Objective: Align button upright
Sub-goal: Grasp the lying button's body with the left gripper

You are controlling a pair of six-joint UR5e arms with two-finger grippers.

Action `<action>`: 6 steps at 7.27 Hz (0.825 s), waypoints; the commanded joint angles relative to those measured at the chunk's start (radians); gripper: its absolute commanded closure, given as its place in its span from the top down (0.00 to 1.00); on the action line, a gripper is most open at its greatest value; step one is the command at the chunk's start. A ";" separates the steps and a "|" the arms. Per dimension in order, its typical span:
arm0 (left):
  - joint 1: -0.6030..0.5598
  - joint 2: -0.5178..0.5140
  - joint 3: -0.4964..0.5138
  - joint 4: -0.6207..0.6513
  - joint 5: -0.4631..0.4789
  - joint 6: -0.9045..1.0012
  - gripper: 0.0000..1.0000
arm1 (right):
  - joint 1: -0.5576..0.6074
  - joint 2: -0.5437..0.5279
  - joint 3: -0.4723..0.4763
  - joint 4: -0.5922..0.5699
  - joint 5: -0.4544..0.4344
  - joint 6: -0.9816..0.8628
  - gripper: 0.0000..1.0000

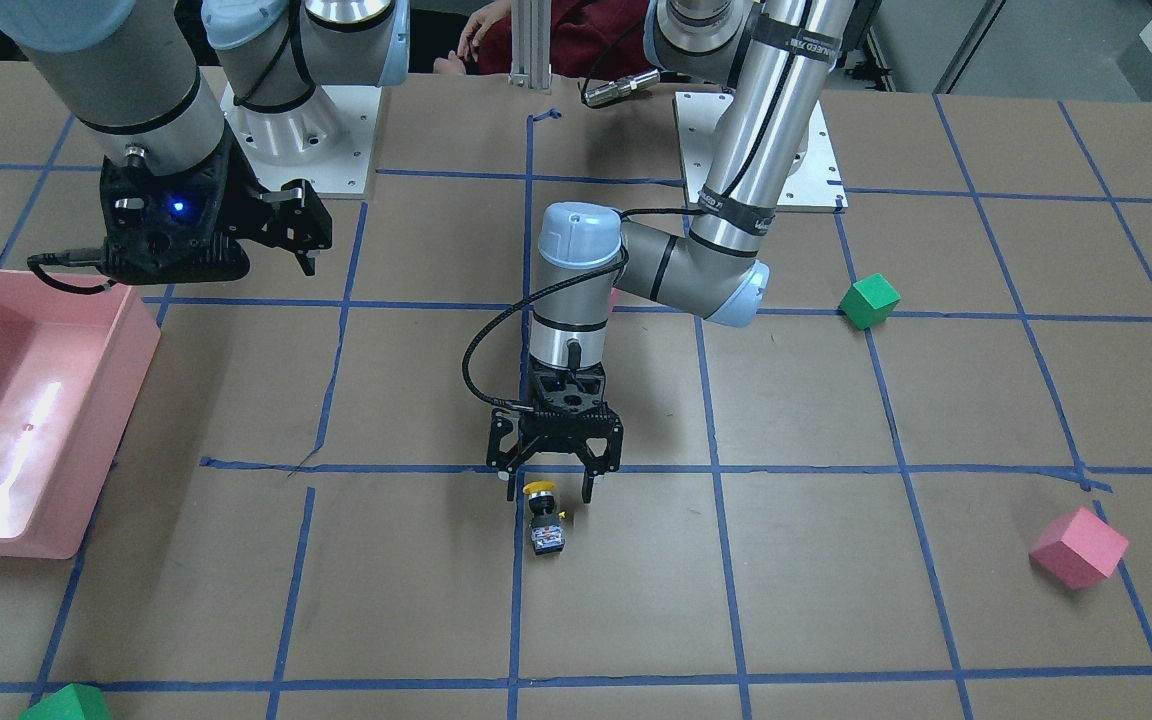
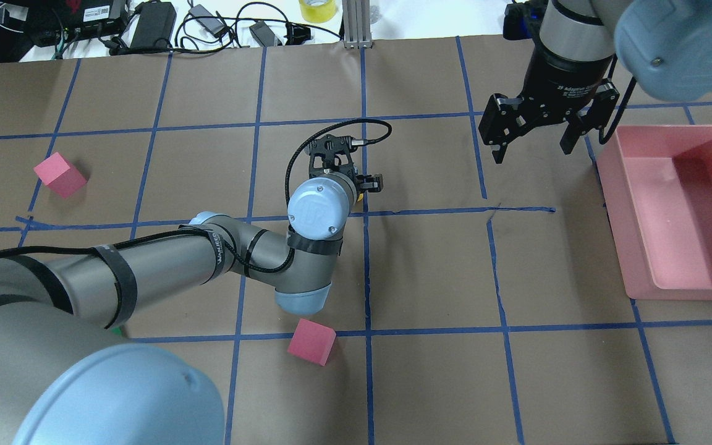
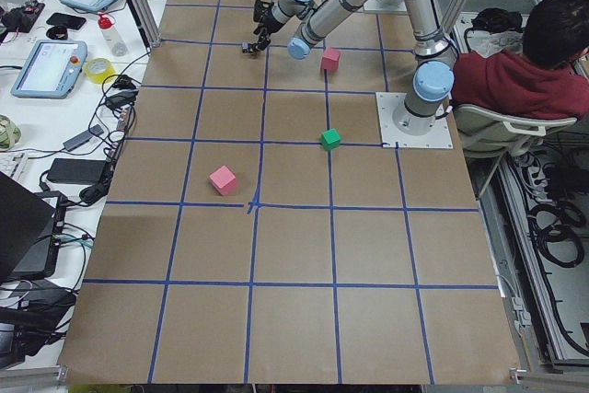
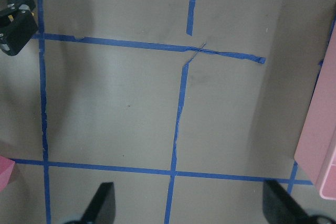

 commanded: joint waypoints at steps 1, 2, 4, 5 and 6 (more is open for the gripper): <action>-0.003 -0.031 0.000 0.048 0.000 0.006 0.90 | 0.002 -0.003 0.004 -0.002 -0.005 0.000 1.00; -0.003 -0.031 -0.001 0.048 -0.001 0.010 0.84 | 0.002 -0.004 0.004 -0.002 -0.004 0.003 1.00; -0.008 -0.031 -0.015 0.048 0.000 0.013 0.62 | 0.002 -0.010 0.004 0.007 -0.001 0.015 1.00; -0.011 -0.029 -0.018 0.048 0.000 0.013 0.62 | 0.002 -0.010 0.004 0.027 0.007 0.015 1.00; -0.011 -0.028 -0.020 0.048 0.000 0.014 0.52 | 0.002 -0.010 0.004 0.030 0.010 0.015 1.00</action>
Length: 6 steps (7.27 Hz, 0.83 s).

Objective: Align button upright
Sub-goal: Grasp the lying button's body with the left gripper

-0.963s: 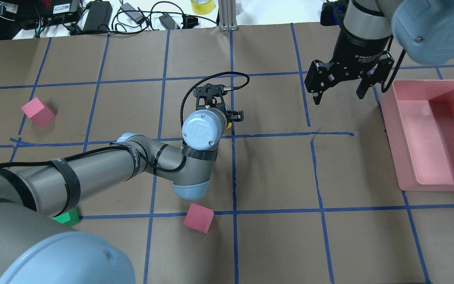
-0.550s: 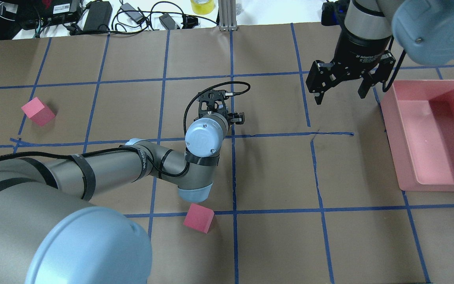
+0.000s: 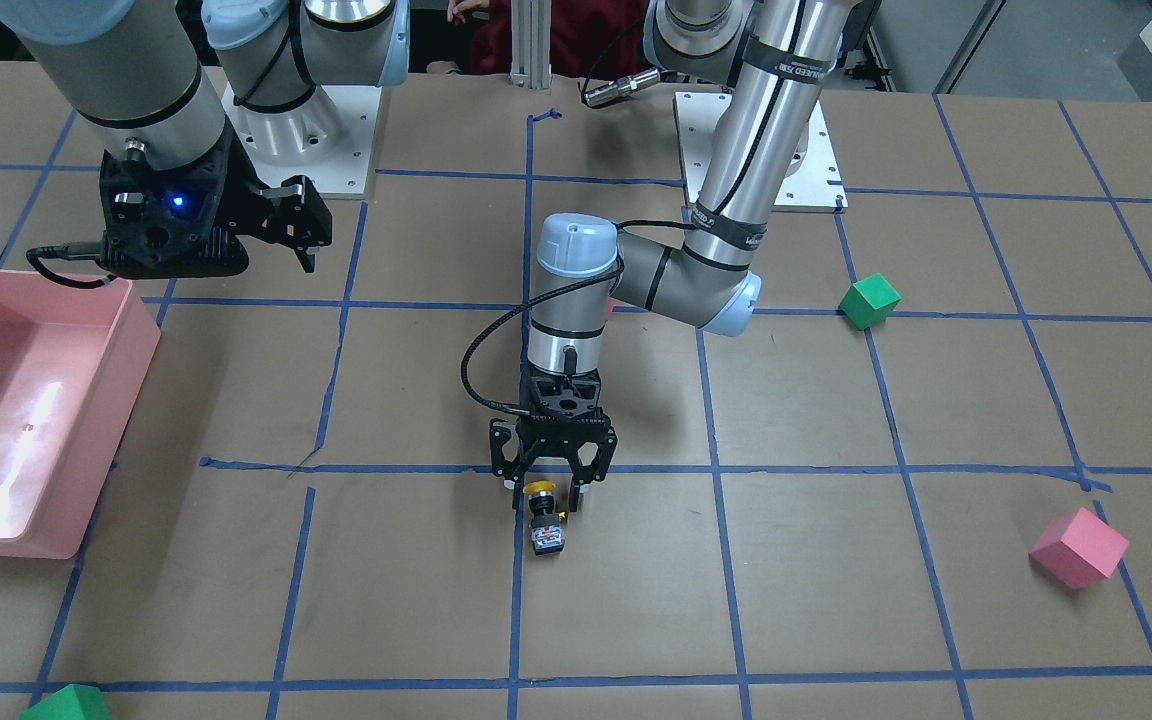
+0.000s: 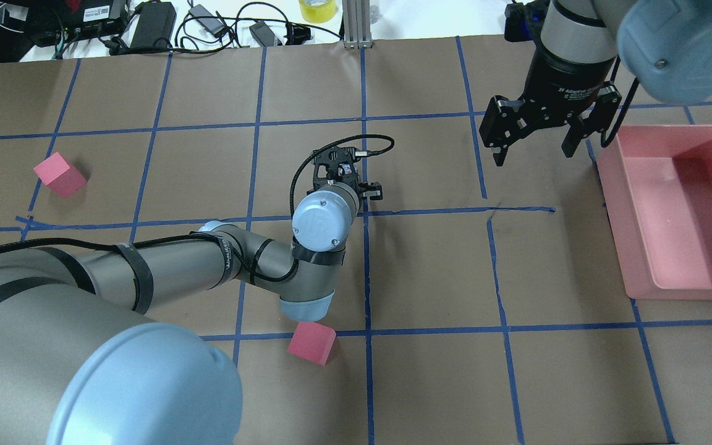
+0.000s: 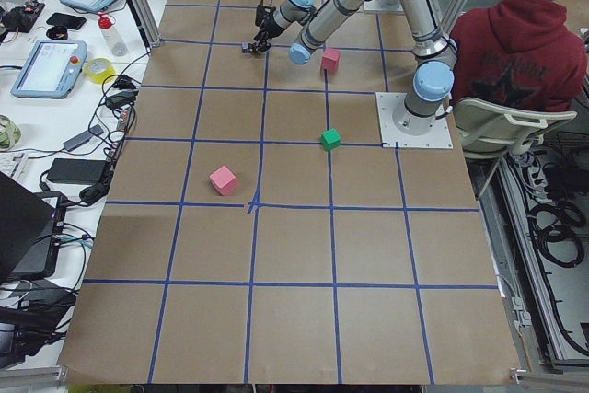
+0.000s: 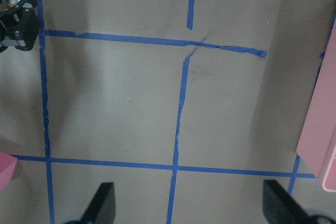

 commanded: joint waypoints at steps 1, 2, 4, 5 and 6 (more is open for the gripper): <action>-0.001 0.011 -0.002 -0.001 -0.003 0.003 0.36 | 0.000 -0.001 -0.005 0.011 0.005 0.001 1.00; -0.001 0.017 -0.001 -0.006 -0.006 0.017 0.21 | 0.000 -0.002 -0.006 0.016 0.003 0.001 1.00; 0.003 0.046 0.042 -0.058 -0.011 0.111 0.16 | 0.002 -0.004 -0.016 0.021 0.005 0.001 1.00; 0.006 0.081 0.097 -0.212 -0.021 0.145 0.16 | 0.003 -0.007 -0.011 0.031 0.029 0.002 1.00; 0.006 0.113 0.167 -0.411 -0.023 0.146 0.16 | 0.003 -0.005 -0.014 0.033 0.034 0.002 1.00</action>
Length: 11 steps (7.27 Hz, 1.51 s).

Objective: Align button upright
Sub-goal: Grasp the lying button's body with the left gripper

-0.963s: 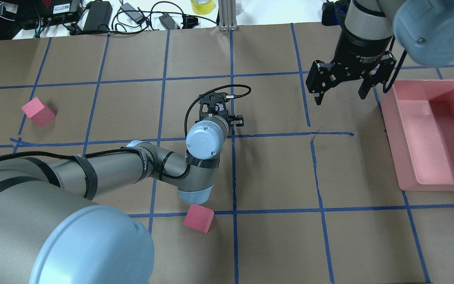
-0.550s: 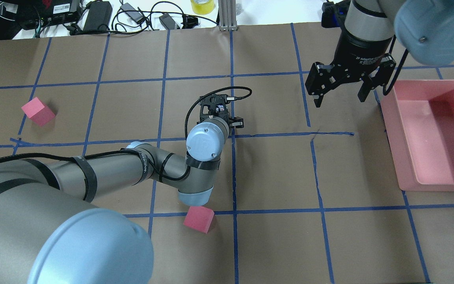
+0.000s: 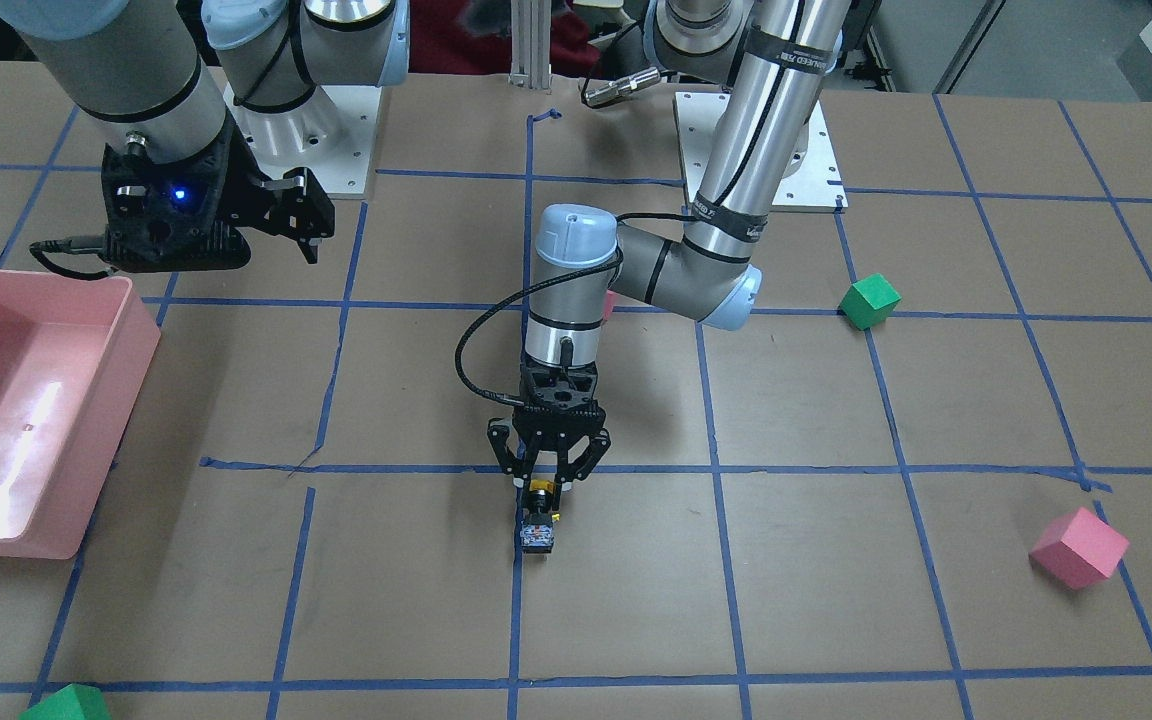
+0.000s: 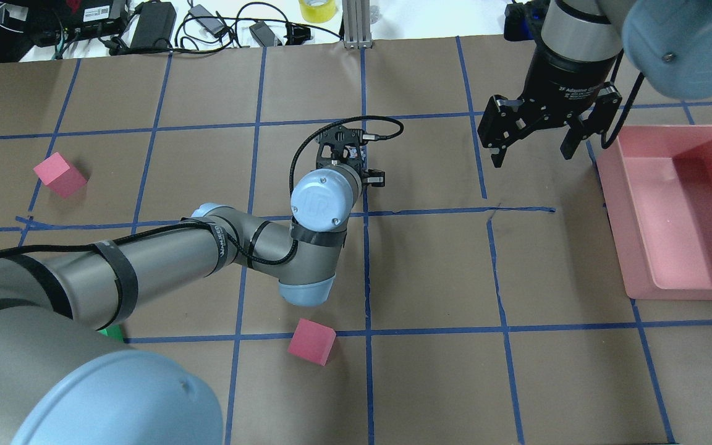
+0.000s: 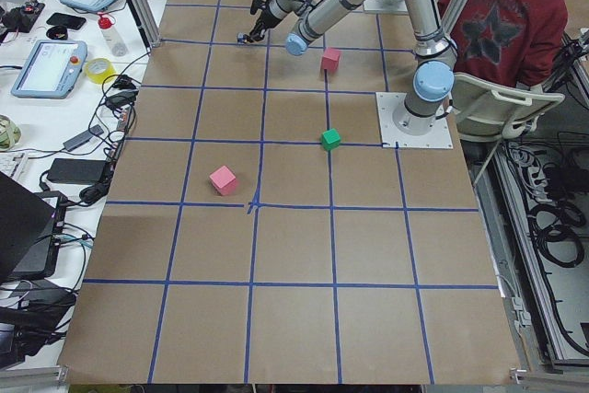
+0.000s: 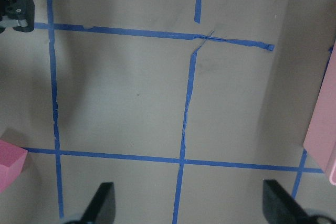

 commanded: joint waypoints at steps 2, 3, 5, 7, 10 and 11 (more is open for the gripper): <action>0.026 0.082 0.187 -0.618 -0.052 0.029 0.16 | -0.001 0.003 -0.005 0.002 0.108 -0.001 1.00; 0.035 0.099 0.227 -0.787 -0.104 0.048 0.16 | -0.001 0.001 -0.006 -0.006 0.116 -0.001 1.00; 0.040 0.089 0.359 -1.128 -0.144 0.066 0.14 | -0.001 0.006 -0.003 0.004 0.092 -0.001 1.00; 0.073 0.046 0.436 -1.313 -0.273 0.072 0.11 | -0.001 0.000 -0.008 0.028 -0.041 0.002 1.00; 0.086 -0.071 0.563 -1.394 -0.375 0.100 0.12 | -0.001 0.000 -0.005 0.004 -0.155 0.174 1.00; 0.089 -0.106 0.601 -1.433 -0.364 0.101 0.12 | -0.001 0.001 0.000 0.002 -0.151 0.174 1.00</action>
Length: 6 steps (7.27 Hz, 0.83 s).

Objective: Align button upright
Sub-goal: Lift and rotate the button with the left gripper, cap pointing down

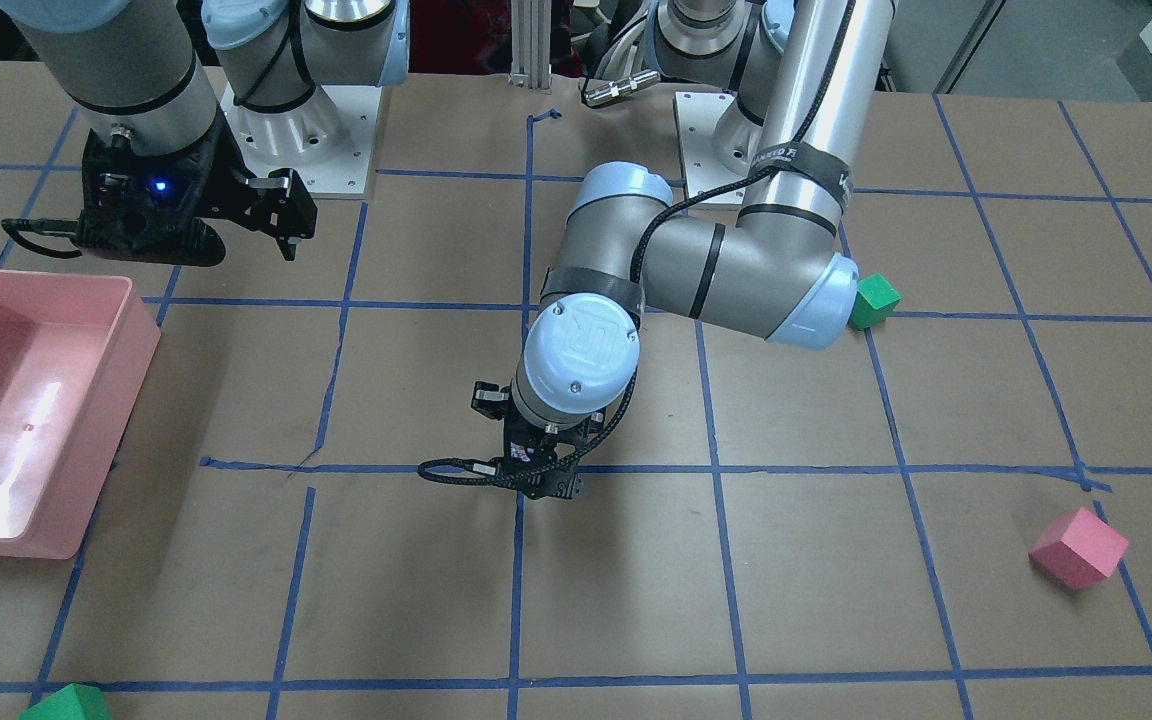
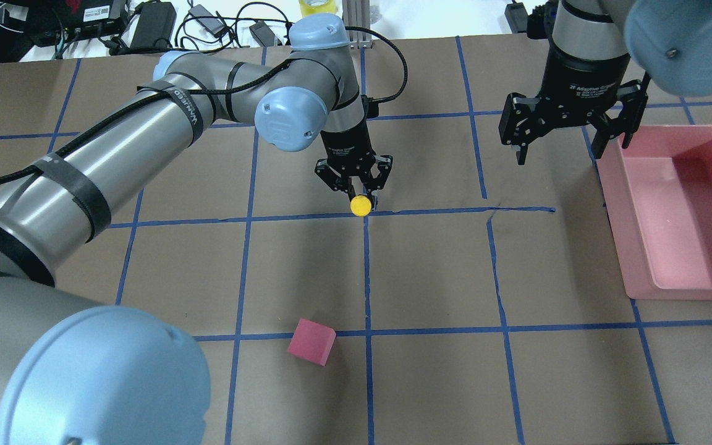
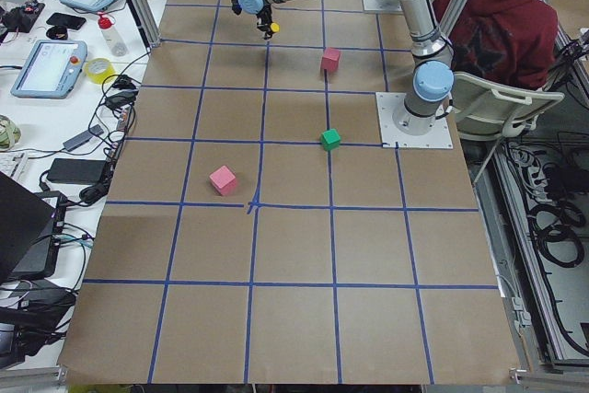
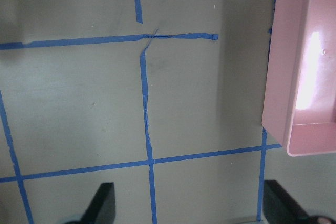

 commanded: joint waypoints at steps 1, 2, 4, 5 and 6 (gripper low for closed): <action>0.014 -0.059 0.068 -0.056 0.002 0.001 0.12 | -0.001 0.001 -0.001 -0.014 -0.007 0.014 1.00; 0.042 -0.053 0.073 -0.063 0.034 0.001 0.13 | 0.000 0.001 0.001 -0.014 -0.004 0.014 1.00; 0.047 -0.059 0.070 -0.060 0.034 0.001 0.13 | 0.002 0.015 0.018 -0.006 0.001 0.016 1.00; 0.047 -0.064 0.067 -0.053 0.027 -0.002 0.14 | 0.002 0.017 0.018 -0.015 0.048 0.013 1.00; 0.047 -0.065 0.068 -0.038 -0.025 -0.011 0.14 | 0.002 0.020 0.015 -0.017 0.089 0.006 1.00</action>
